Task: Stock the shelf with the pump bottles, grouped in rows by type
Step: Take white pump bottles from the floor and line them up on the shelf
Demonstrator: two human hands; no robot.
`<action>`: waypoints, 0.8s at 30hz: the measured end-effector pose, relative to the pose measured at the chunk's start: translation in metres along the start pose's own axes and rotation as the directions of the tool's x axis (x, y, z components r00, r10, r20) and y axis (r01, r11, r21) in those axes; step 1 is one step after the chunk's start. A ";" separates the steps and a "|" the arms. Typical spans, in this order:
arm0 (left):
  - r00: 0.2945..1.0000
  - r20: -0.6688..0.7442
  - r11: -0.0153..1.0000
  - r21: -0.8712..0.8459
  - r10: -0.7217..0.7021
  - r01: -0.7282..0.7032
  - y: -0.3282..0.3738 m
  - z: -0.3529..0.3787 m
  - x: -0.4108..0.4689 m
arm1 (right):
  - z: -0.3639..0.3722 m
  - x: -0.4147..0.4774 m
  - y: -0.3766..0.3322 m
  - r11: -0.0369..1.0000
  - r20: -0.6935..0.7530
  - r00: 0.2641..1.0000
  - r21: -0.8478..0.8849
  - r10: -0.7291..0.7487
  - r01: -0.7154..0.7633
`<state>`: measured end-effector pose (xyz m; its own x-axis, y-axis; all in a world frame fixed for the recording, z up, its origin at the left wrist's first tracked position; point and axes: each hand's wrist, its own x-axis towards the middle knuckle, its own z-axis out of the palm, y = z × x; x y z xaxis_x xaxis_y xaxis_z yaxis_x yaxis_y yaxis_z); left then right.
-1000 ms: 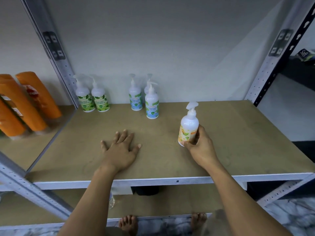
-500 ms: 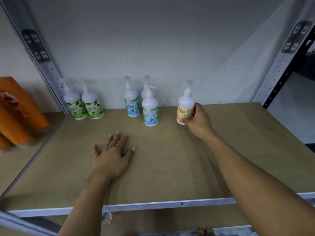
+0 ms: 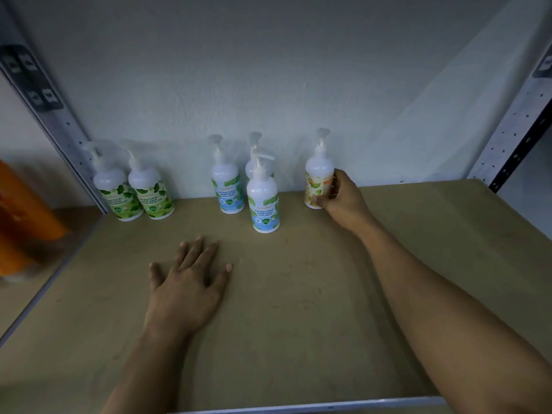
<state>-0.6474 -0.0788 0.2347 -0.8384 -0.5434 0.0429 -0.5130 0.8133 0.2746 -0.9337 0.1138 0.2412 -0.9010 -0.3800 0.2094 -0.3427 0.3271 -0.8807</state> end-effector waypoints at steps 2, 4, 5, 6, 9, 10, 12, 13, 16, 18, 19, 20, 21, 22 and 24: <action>1.000 -0.004 1.000 -0.004 -0.002 0.002 0.000 0.001 0.000 | 0.005 -0.003 -0.002 1.000 -0.045 0.999 0.018 0.003 -0.002; 1.000 -0.006 1.000 -0.008 -0.001 0.001 0.000 0.001 -0.001 | 0.013 -0.004 -0.005 1.000 -0.116 0.993 -0.030 0.005 -0.008; 1.000 -0.007 1.000 -0.010 -0.001 0.001 0.000 0.001 -0.001 | 0.019 -0.006 -0.007 0.996 -0.158 0.987 -0.091 0.004 -0.019; 1.000 -0.009 1.000 -0.011 -0.002 0.002 0.000 0.000 -0.001 | 0.024 -0.007 -0.008 0.986 -0.208 0.978 -0.165 -0.005 -0.030; 1.000 -0.013 1.000 -0.007 -0.003 0.003 0.001 0.000 -0.001 | 0.034 -0.012 -0.011 0.932 -0.334 0.941 -0.355 -0.058 -0.069; 1.000 -0.014 1.000 -0.005 -0.003 0.003 0.001 0.000 -0.001 | 0.034 -0.011 -0.011 0.917 -0.347 0.936 -0.391 -0.065 -0.081; 1.000 -0.013 1.000 -0.002 -0.005 0.005 0.001 0.000 -0.001 | 0.034 -0.009 -0.011 0.909 -0.345 0.937 -0.405 -0.052 -0.098; 1.000 -0.011 1.000 -0.001 -0.005 0.005 0.001 0.000 0.000 | 0.033 -0.008 -0.011 0.912 -0.342 0.939 -0.398 -0.044 -0.102; 1.000 -0.008 1.000 0.000 -0.009 0.009 0.002 0.000 0.000 | 0.032 -0.007 -0.008 0.929 -0.339 0.940 -0.358 -0.039 -0.090; 1.000 -0.010 1.000 -0.002 -0.009 0.009 0.002 -0.001 -0.001 | 0.030 -0.007 -0.007 0.944 -0.322 0.946 -0.318 -0.027 -0.082; 1.000 -0.011 1.000 -0.003 -0.009 0.009 0.002 -0.001 -0.001 | 0.029 -0.007 -0.007 0.952 -0.306 0.952 -0.296 -0.020 -0.075; 1.000 -0.012 1.000 -0.003 -0.009 0.009 0.002 -0.001 -0.001 | 0.028 -0.007 -0.007 0.960 -0.291 0.957 -0.273 -0.017 -0.066; 1.000 -0.012 1.000 -0.005 -0.009 0.009 0.002 -0.001 -0.001 | 0.027 -0.006 -0.007 0.966 -0.274 0.961 -0.250 -0.014 -0.057; 1.000 -0.012 1.000 -0.006 -0.008 0.008 0.002 -0.001 -0.001 | 0.025 -0.006 -0.006 0.972 -0.257 0.966 -0.230 -0.010 -0.051; 1.000 -0.011 1.000 -0.008 -0.007 0.007 0.002 -0.001 -0.001 | 0.022 -0.005 -0.006 0.980 -0.223 0.975 -0.193 0.003 -0.047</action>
<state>-0.6473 -0.0767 0.2364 -0.8329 -0.5510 0.0514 -0.5170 0.8079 0.2829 -0.9208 0.0950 0.2363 -0.9386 -0.1761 0.2967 -0.3449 0.5052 -0.7911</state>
